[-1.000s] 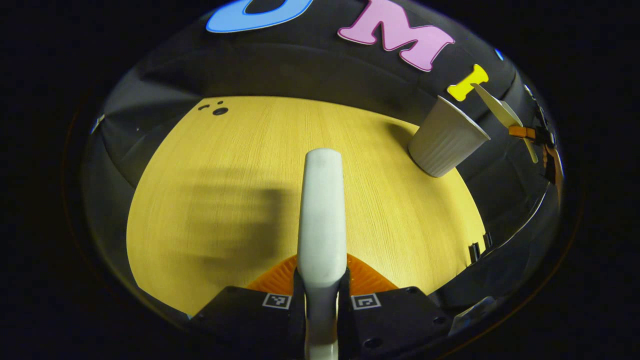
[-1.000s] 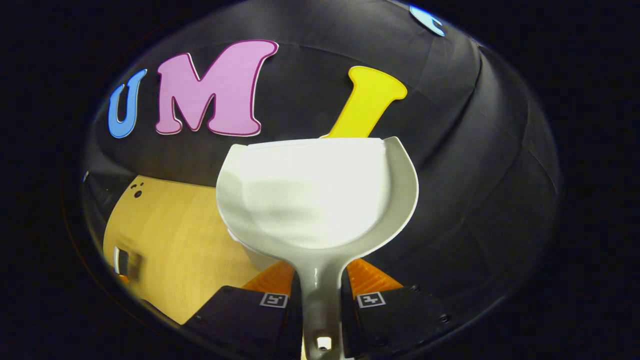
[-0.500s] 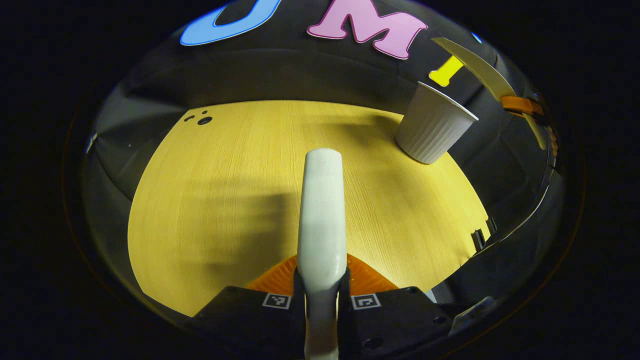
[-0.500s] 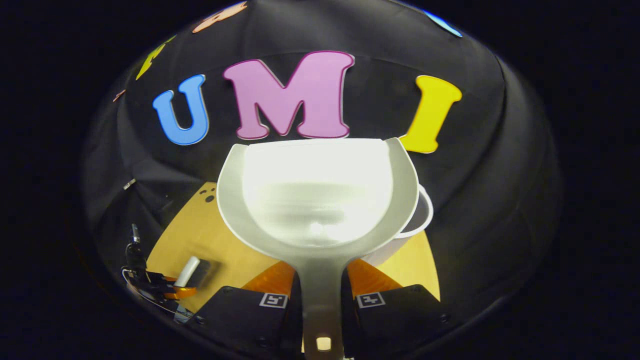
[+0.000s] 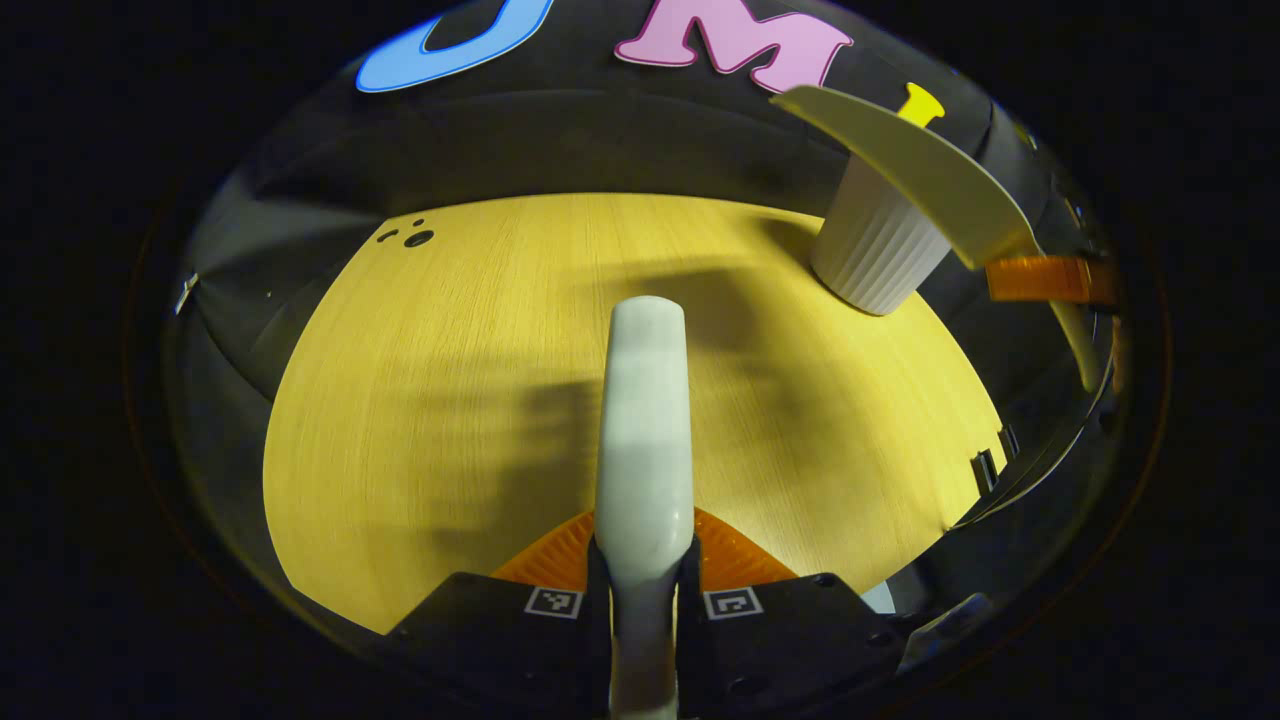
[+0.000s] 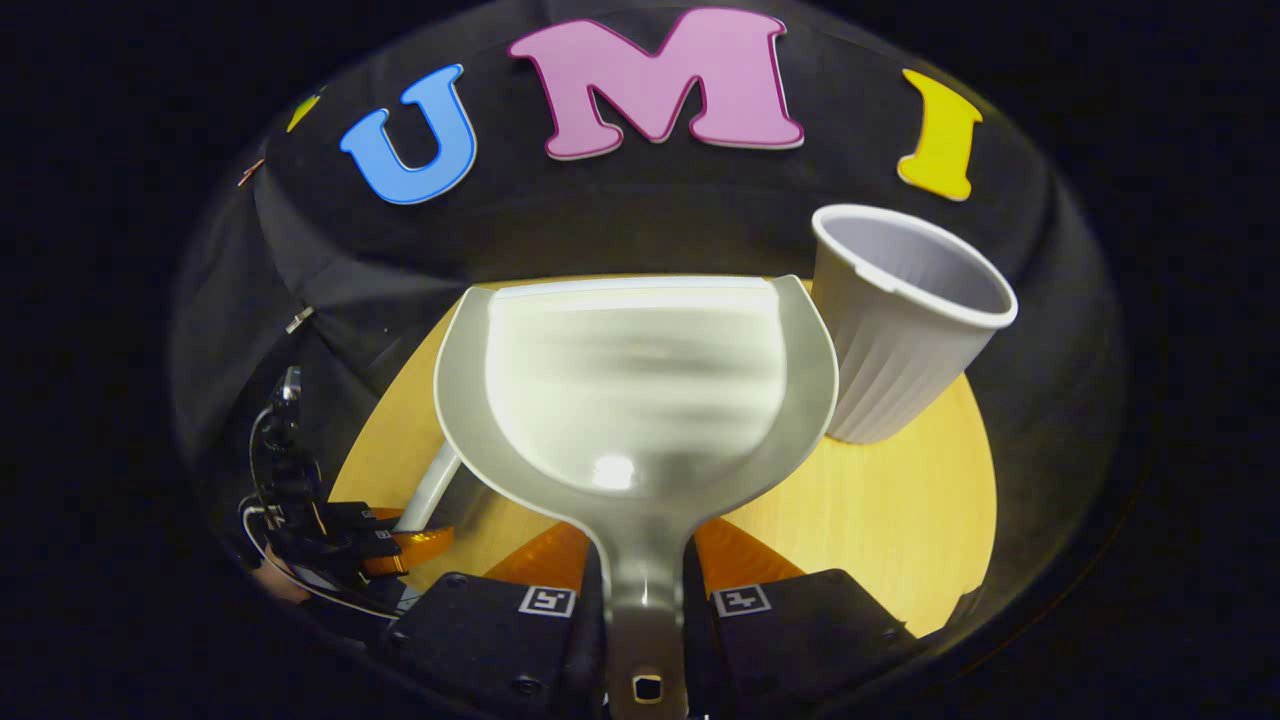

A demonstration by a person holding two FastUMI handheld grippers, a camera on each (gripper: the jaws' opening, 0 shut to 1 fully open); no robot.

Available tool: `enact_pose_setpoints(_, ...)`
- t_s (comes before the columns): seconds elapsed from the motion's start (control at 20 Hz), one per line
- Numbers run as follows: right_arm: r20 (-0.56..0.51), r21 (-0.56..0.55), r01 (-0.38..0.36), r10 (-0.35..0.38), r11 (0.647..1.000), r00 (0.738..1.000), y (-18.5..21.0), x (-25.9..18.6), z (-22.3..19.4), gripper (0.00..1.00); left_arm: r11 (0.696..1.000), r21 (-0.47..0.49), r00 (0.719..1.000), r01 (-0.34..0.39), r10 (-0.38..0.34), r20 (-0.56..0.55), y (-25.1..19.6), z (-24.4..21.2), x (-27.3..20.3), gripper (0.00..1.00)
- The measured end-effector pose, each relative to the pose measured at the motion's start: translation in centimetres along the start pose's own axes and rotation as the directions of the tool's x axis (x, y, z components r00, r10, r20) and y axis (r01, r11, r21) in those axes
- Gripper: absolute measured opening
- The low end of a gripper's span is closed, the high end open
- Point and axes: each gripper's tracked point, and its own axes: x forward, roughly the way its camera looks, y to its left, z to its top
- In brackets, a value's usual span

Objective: Pick up the small broom and dustpan from the desktop, sweep the trash into the dustpan with the broom, and then empty the trash into the garbage bin.

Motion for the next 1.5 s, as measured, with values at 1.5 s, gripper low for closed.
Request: enact_pose_setpoints(1.5, -0.334, -0.002, 0.098, -0.093, 0.995, 0.938, -1.9, 7.7, -17.5, 0.44, 0.981, 0.121, 0.981, -0.153, 0.166, -0.105, 4.3, -0.7, 7.8, 0.40)
